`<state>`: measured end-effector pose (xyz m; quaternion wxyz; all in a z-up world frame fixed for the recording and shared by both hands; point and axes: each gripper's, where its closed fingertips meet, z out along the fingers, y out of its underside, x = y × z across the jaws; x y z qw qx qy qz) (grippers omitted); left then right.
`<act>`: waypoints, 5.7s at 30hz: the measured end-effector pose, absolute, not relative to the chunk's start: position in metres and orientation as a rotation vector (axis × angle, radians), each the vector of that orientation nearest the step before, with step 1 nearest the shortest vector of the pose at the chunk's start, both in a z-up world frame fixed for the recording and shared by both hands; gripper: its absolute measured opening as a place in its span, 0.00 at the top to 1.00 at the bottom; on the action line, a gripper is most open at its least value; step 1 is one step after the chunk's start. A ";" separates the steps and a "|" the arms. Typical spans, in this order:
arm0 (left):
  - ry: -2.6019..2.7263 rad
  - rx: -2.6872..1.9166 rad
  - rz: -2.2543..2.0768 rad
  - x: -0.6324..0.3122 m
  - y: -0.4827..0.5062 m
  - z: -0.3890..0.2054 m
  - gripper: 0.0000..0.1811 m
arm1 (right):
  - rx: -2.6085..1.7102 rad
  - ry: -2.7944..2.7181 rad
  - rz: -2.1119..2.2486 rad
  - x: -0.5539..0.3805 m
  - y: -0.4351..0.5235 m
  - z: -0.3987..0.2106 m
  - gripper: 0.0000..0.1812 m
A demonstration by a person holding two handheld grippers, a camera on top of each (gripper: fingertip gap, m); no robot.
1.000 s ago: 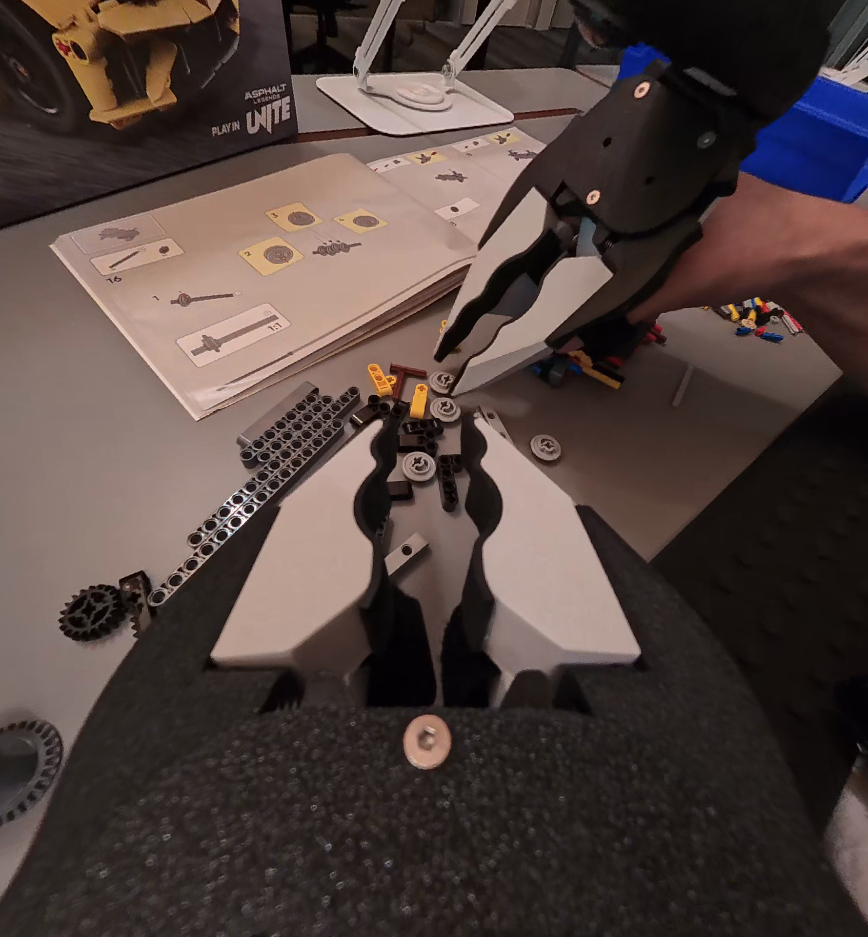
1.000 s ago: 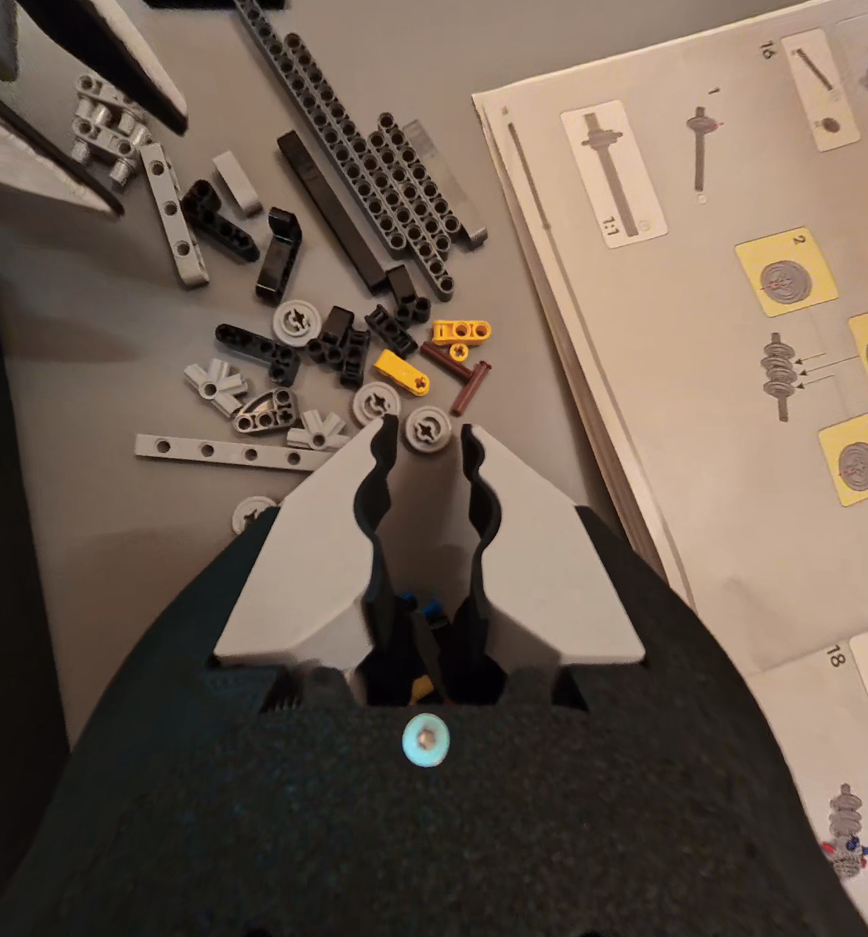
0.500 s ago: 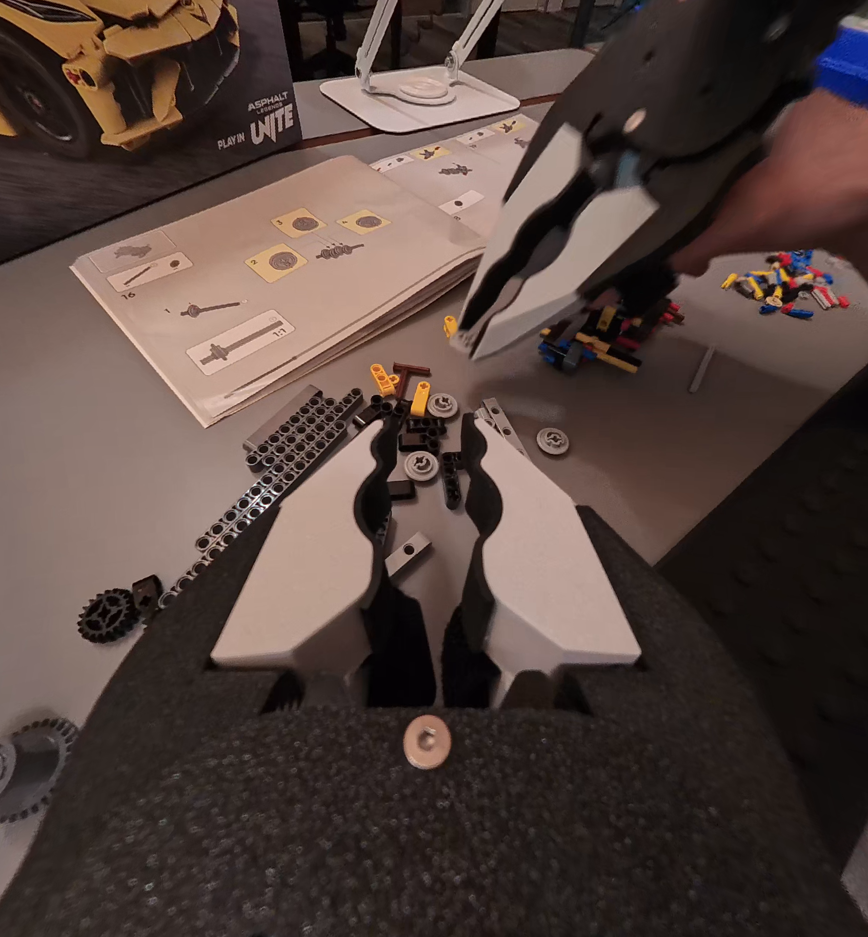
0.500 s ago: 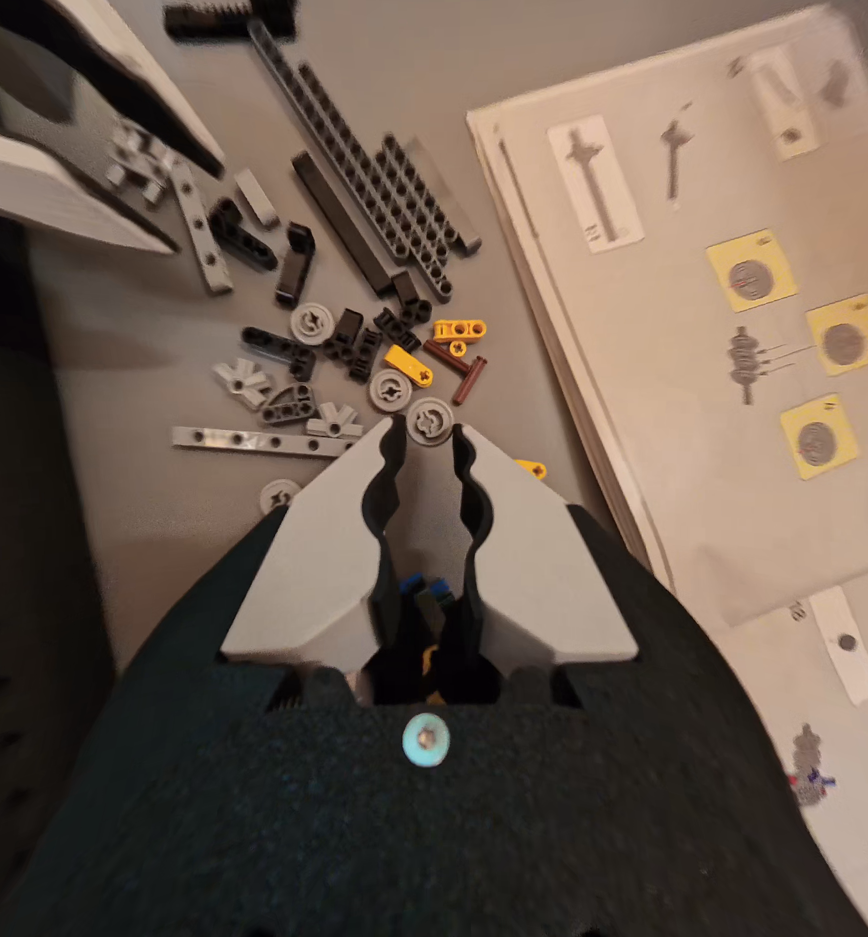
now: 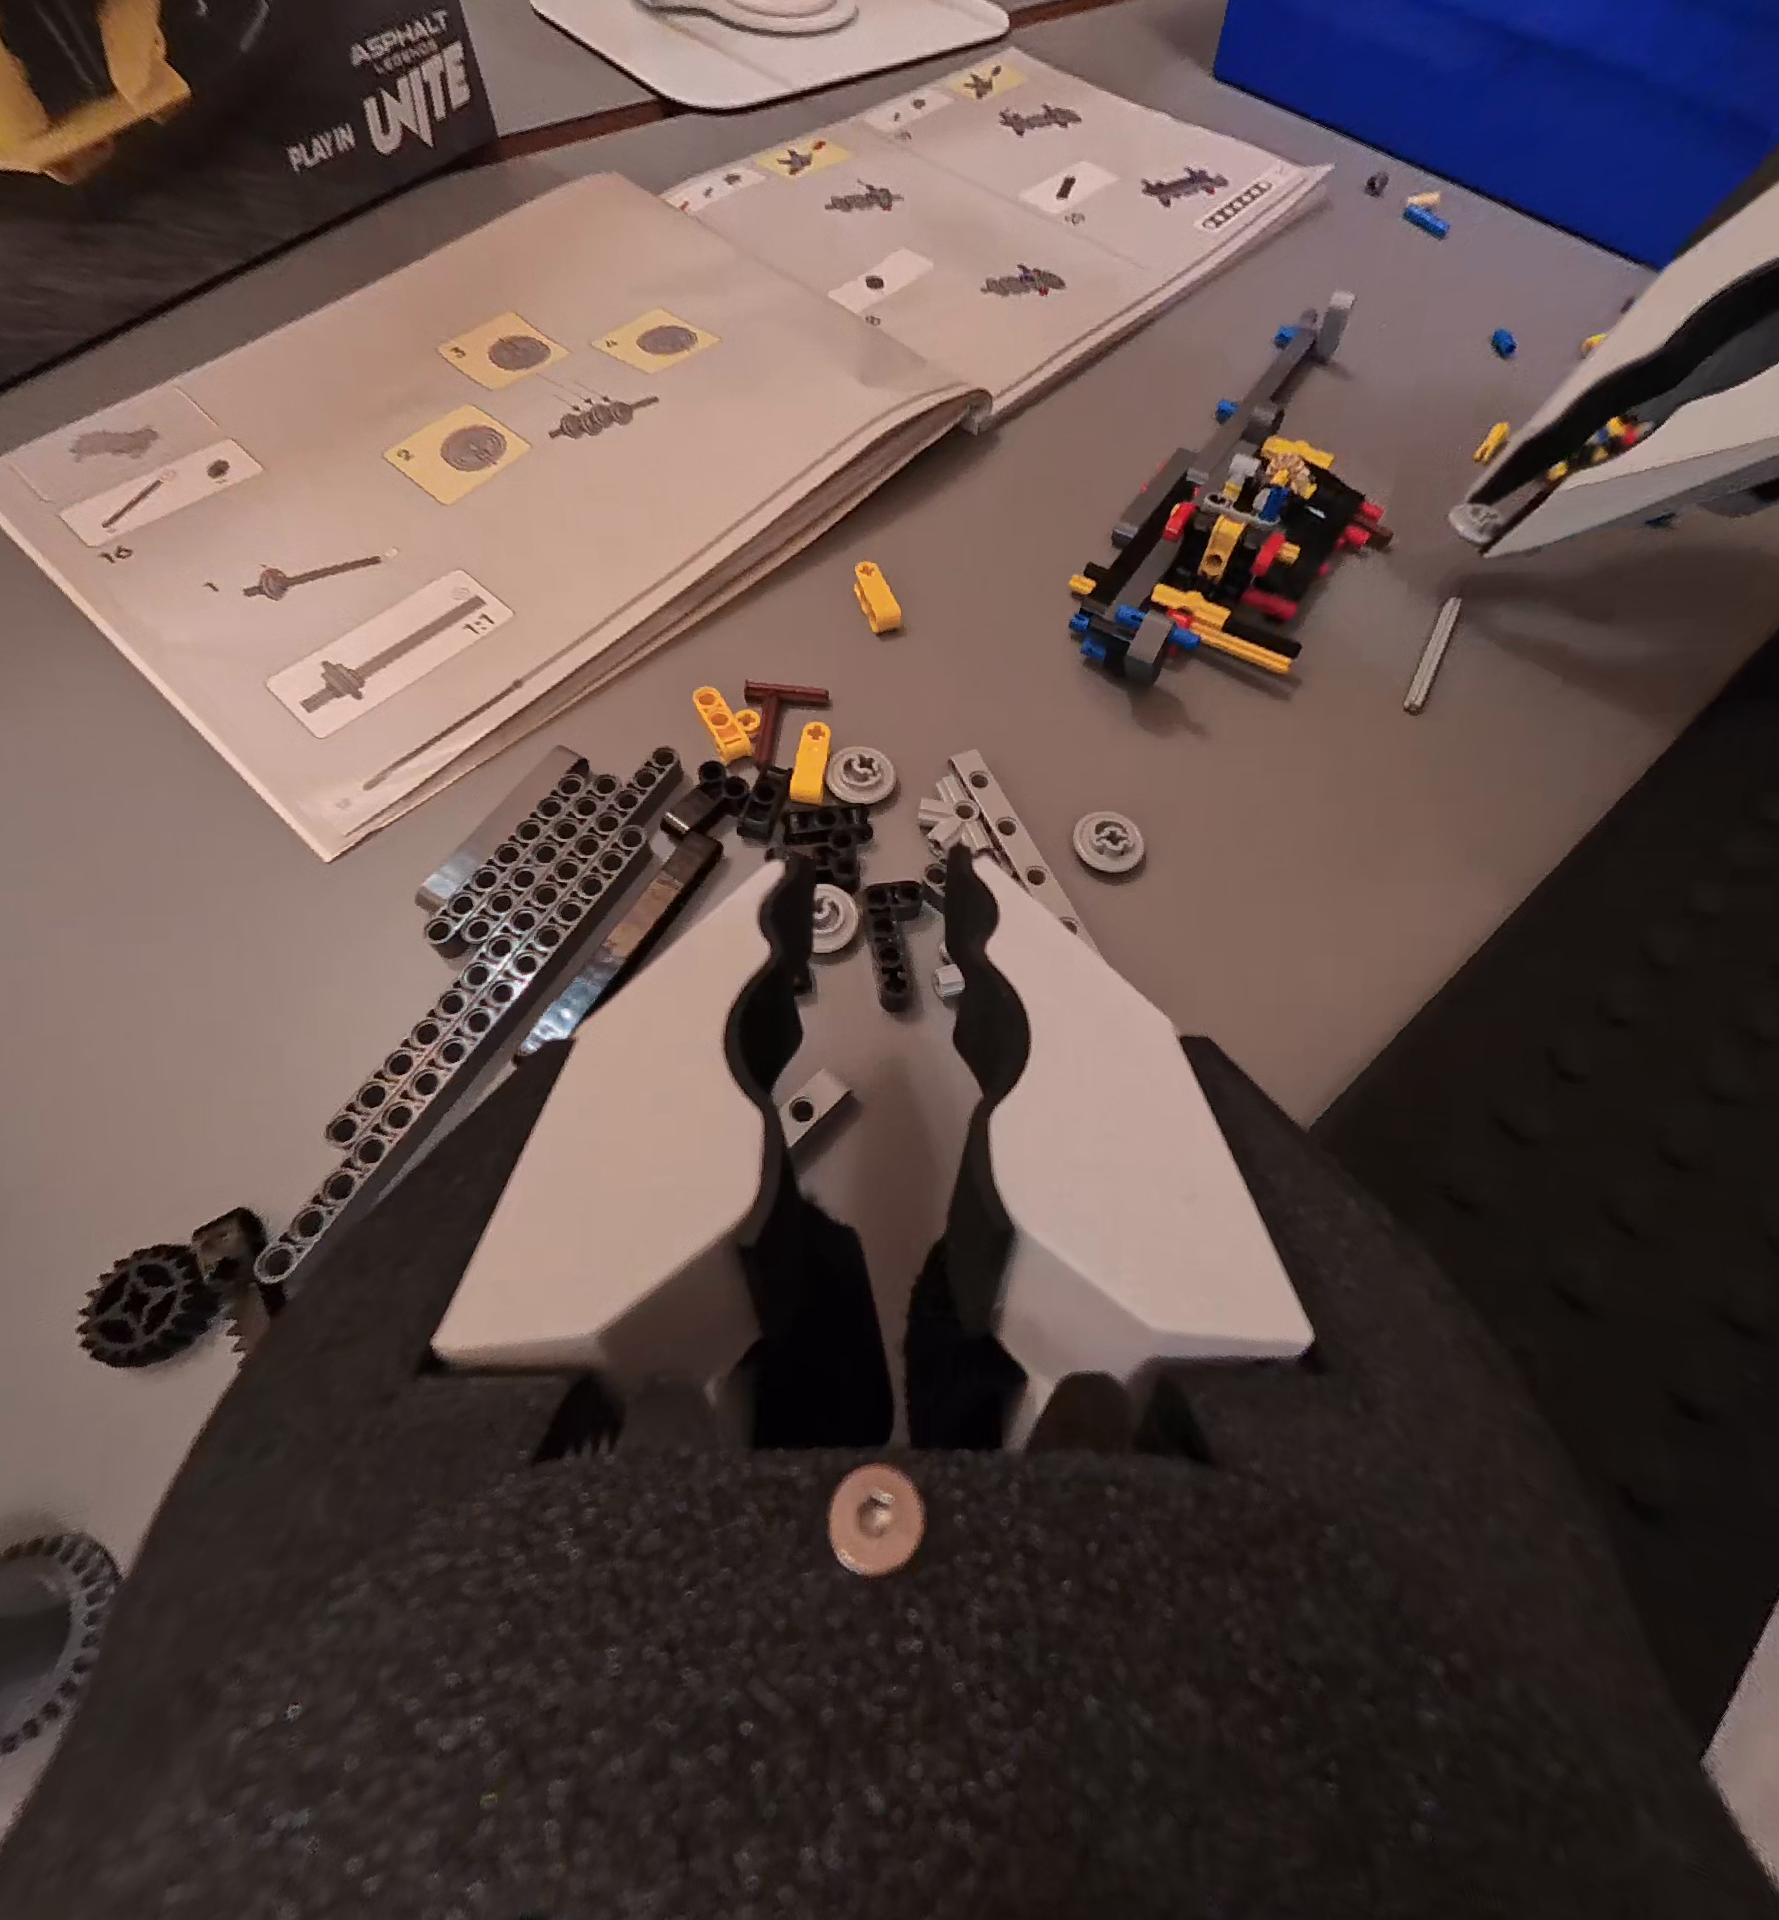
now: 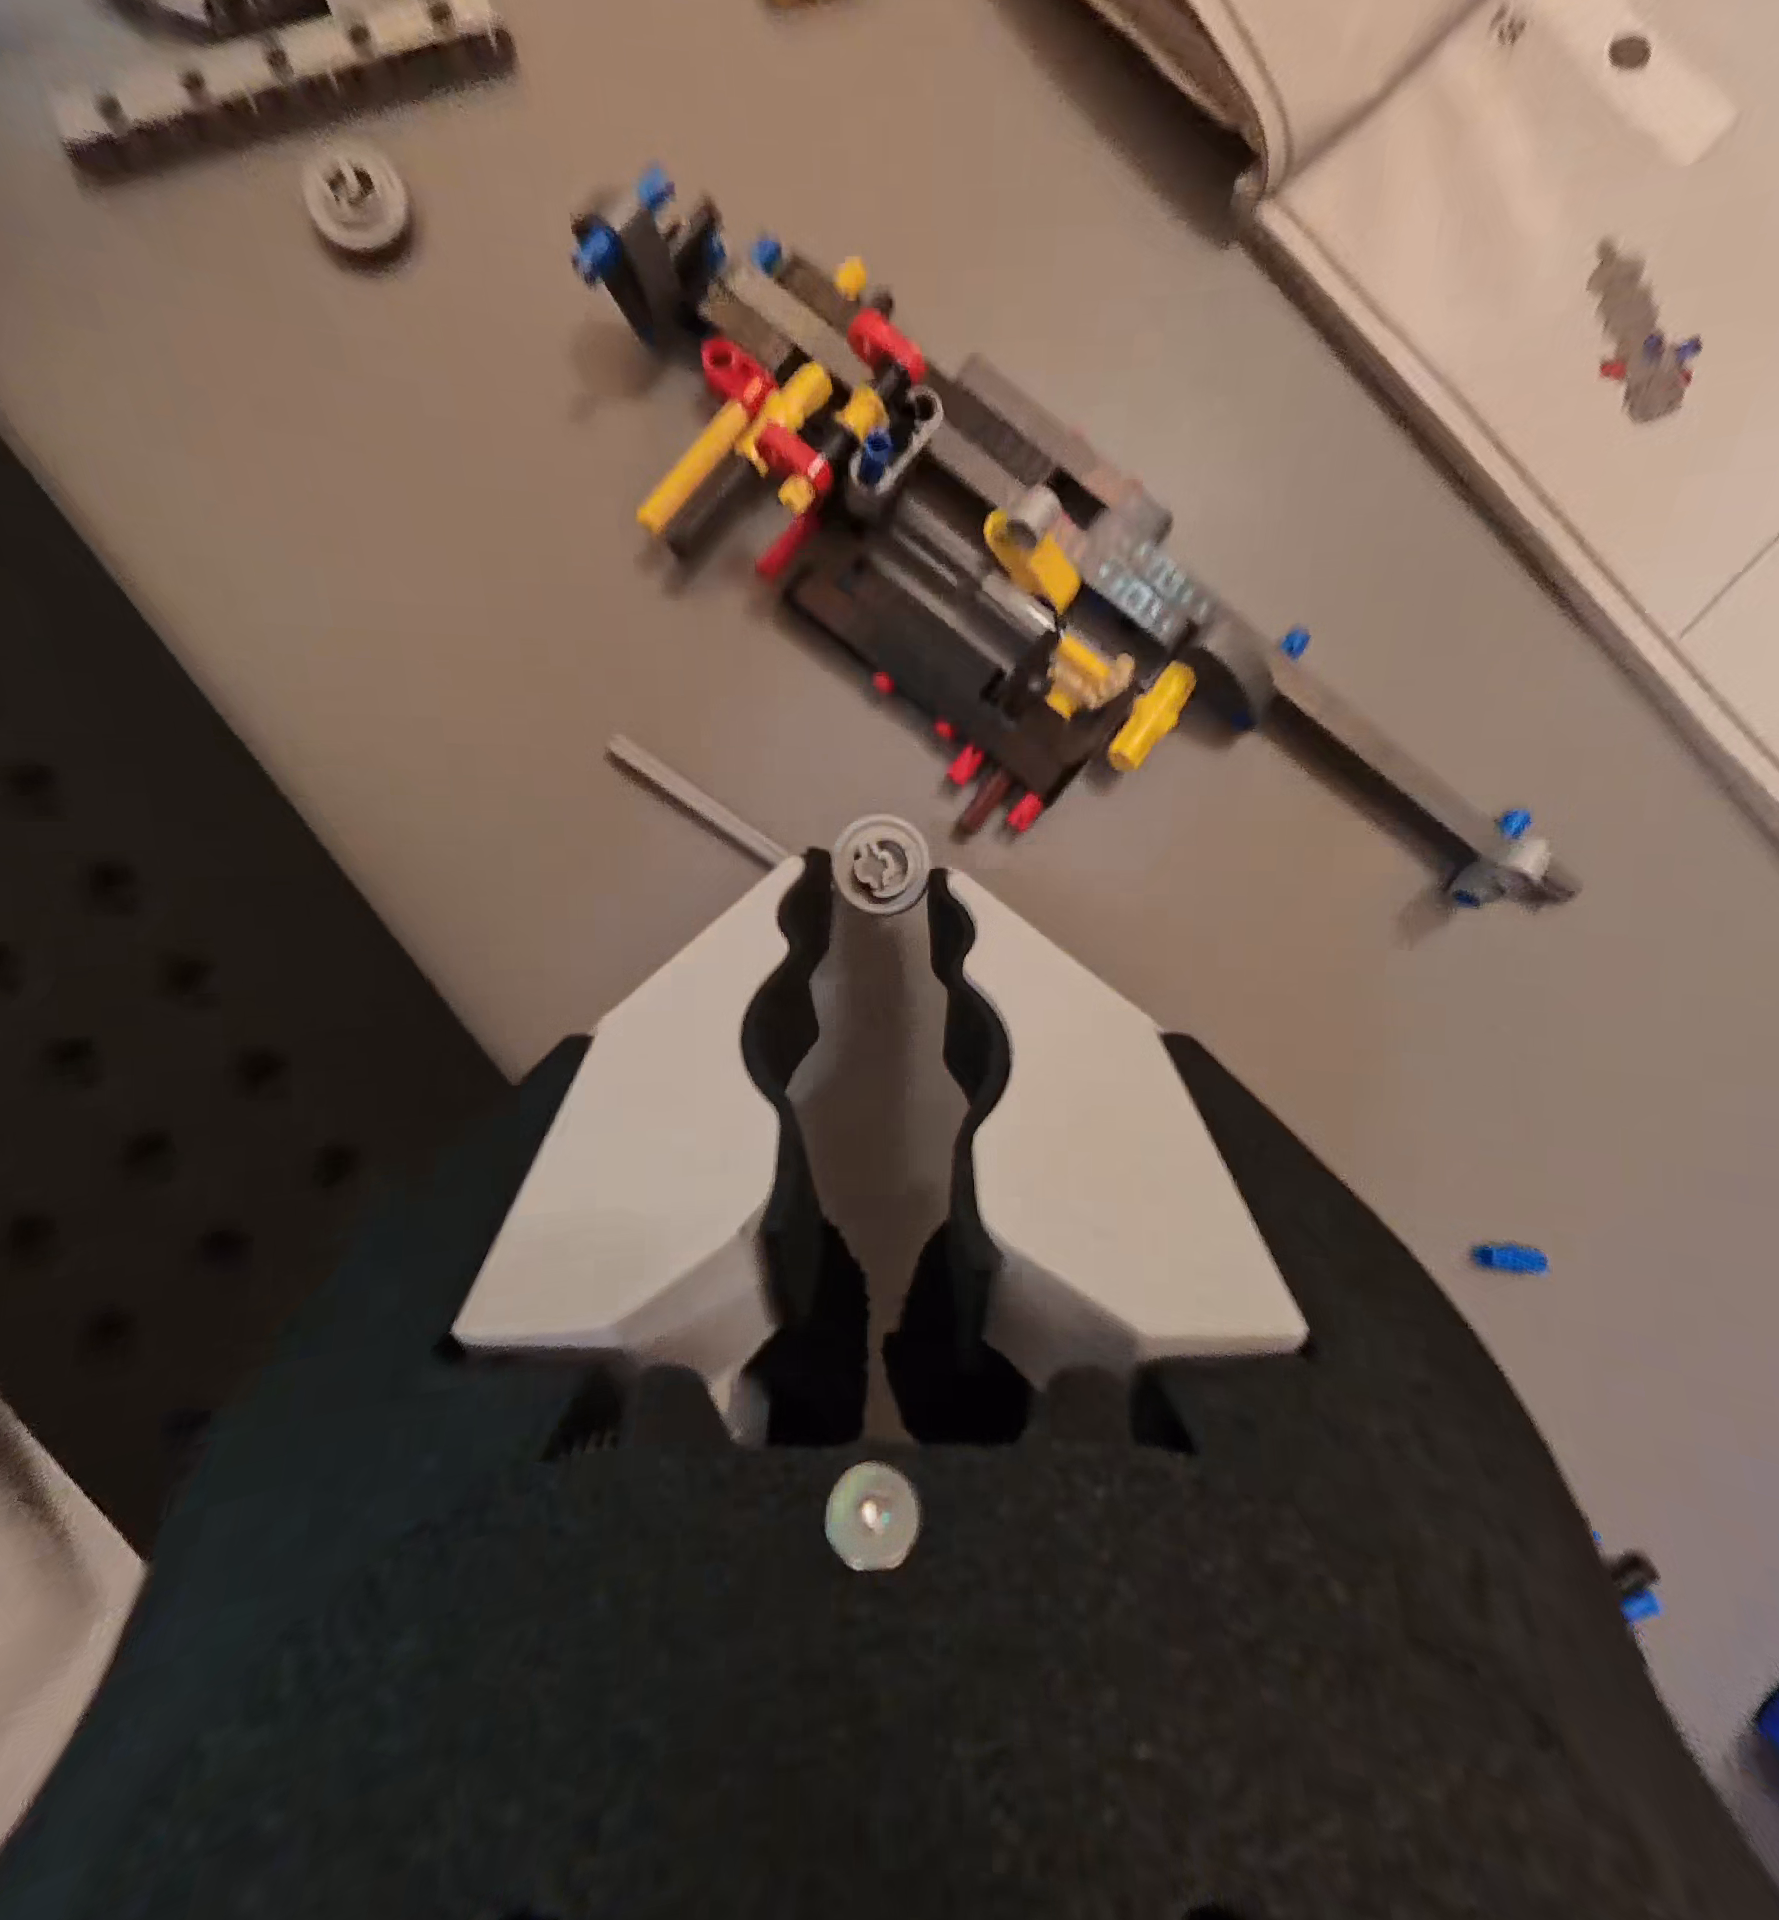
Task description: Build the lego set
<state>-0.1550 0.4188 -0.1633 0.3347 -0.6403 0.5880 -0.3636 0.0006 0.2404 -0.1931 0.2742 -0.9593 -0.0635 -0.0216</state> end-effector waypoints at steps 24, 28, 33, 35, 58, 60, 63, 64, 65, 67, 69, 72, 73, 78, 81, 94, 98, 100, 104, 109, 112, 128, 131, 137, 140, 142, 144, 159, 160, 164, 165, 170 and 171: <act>2.307 -1.358 -0.753 -0.107 0.419 -0.203 0.89 | -2.252 -0.088 0.247 -0.040 0.256 -0.158 0.83; 2.300 -1.354 -0.732 -0.106 0.421 -0.208 0.87 | -2.218 -0.143 0.312 -0.064 0.272 -0.161 0.83; 2.303 -1.357 -0.716 -0.101 0.423 -0.212 0.89 | -2.238 -0.191 0.408 -0.084 0.283 -0.173 0.83; 2.310 -1.340 -0.715 -0.099 0.421 -0.213 0.91 | -2.251 -0.223 0.408 -0.090 0.290 -0.176 0.84; 2.094 -1.351 -0.993 -0.143 0.369 -0.146 0.90 | -2.339 -0.484 0.063 -0.116 0.358 -0.208 0.90; 2.106 -1.341 -1.042 -0.138 0.357 -0.150 0.90 | -2.323 -0.456 0.005 -0.103 0.344 -0.195 0.90; 2.130 -1.366 -1.065 -0.119 0.338 -0.164 0.90 | -2.317 -0.322 -0.110 -0.061 0.301 -0.175 0.90; 2.140 -1.408 -1.036 -0.110 0.335 -0.174 0.90 | -2.337 -0.253 -0.137 -0.044 0.282 -0.173 0.90; 2.155 -1.433 -1.024 -0.103 0.329 -0.183 0.90 | -2.373 -0.187 -0.145 -0.030 0.263 -0.176 0.90; 2.186 -1.423 -1.076 -0.092 0.311 -0.190 0.90 | -2.423 -0.082 -0.124 -0.014 0.229 -0.184 0.90; 2.206 -1.381 -1.123 -0.084 0.294 -0.190 0.91 | -2.426 -0.003 -0.093 -0.008 0.208 -0.188 0.90; 2.239 -1.325 -1.120 -0.075 0.275 -0.190 0.90 | -2.443 0.034 -0.115 -0.003 0.199 -0.193 0.90; 2.246 -1.317 -1.107 -0.071 0.272 -0.192 0.90 | -2.457 0.032 -0.128 -0.001 0.199 -0.196 0.90; 2.209 -1.367 -1.037 -0.047 0.267 -0.200 0.90 | -2.491 -0.003 -0.108 -0.006 0.205 -0.209 0.90; 2.200 -1.398 -1.012 -0.039 0.263 -0.205 0.90 | -2.476 0.009 -0.075 -0.008 0.206 -0.209 0.90; 2.210 -1.400 -0.926 -0.032 0.258 -0.209 0.89 | -2.391 0.039 0.051 -0.011 0.207 -0.200 0.87; 2.095 -1.445 -0.975 -0.041 0.270 -0.192 0.85 | -2.353 0.031 0.043 -0.011 0.209 -0.196 0.87; 2.008 -1.503 -0.951 -0.056 0.293 -0.183 0.85 | -2.330 0.032 0.033 -0.010 0.210 -0.193 0.87; 1.743 -1.737 -0.804 -0.108 0.375 -0.177 0.85 | -2.295 0.034 0.017 -0.010 0.212 -0.188 0.87; 1.650 -1.855 -0.743 -0.143 0.427 -0.186 0.86 | -2.318 0.035 0.038 -0.010 0.213 -0.192 0.87; 1.833 -1.727 -0.756 -0.146 0.427 -0.194 0.88 | -2.324 0.037 0.042 -0.010 0.214 -0.193 0.87; 2.294 -1.405 -0.682 -0.147 0.432 -0.213 0.88 | -2.334 0.132 0.058 -0.003 0.211 -0.195 0.88; 2.309 -1.396 -0.697 -0.143 0.429 -0.213 0.90 | -2.311 0.146 0.064 -0.003 0.214 -0.191 0.89; 2.158 -1.156 -0.697 -0.123 0.412 -0.163 0.90 | -1.904 0.209 0.600 -0.050 0.285 -0.117 0.90; 2.073 -0.899 -0.727 -0.106 0.373 -0.125 0.90 | -1.784 0.250 0.968 -0.078 0.320 -0.096 0.86; 2.057 -0.784 -0.718 -0.097 0.351 -0.114 0.90 | -1.831 0.226 1.070 -0.092 0.331 -0.103 0.85; 2.074 -0.754 -0.702 -0.091 0.342 -0.115 0.90 | -1.853 0.191 1.121 -0.101 0.332 -0.107 0.87; 2.047 -0.843 -0.957 -0.069 0.295 -0.130 0.86 | -2.051 0.247 0.696 -0.038 0.276 -0.144 1.00; 2.031 -0.917 -0.991 -0.068 0.298 -0.133 0.85 | -2.142 0.237 0.542 -0.021 0.262 -0.158 1.00; 1.913 -1.122 -1.176 -0.069 0.301 -0.137 0.86 | -2.213 0.368 0.542 0.001 0.226 -0.180 1.00; 1.882 -1.163 -1.210 -0.068 0.302 -0.137 0.86 | -2.212 0.382 0.562 0.002 0.222 -0.182 1.00; 1.763 -1.316 -1.208 -0.059 0.326 -0.145 0.86 | -2.287 0.324 0.485 0.002 0.222 -0.192 1.00; 1.744 -1.342 -1.186 -0.056 0.334 -0.146 0.86 | -2.313 0.305 0.454 0.001 0.224 -0.196 1.00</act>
